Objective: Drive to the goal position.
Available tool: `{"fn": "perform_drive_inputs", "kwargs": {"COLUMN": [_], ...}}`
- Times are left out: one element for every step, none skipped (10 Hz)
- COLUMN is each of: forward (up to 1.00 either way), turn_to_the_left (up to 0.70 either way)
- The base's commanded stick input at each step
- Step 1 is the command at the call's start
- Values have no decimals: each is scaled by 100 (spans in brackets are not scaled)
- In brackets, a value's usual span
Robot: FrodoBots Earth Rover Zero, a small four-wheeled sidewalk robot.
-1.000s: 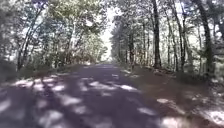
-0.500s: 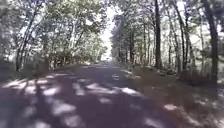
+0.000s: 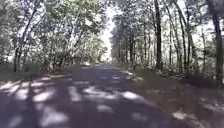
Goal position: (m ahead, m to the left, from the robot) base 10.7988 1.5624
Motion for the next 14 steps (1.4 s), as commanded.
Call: {"fn": "perform_drive_inputs", "kwargs": {"forward": [45, 45, 45, 45, 45, 45, 45, 45, 45, 45, 45, 45, 45, 45], "turn_to_the_left": [0, 0, 0, 0, 0, 0, 9, 27, 27, 13, 0, 0, 0, 0]}}
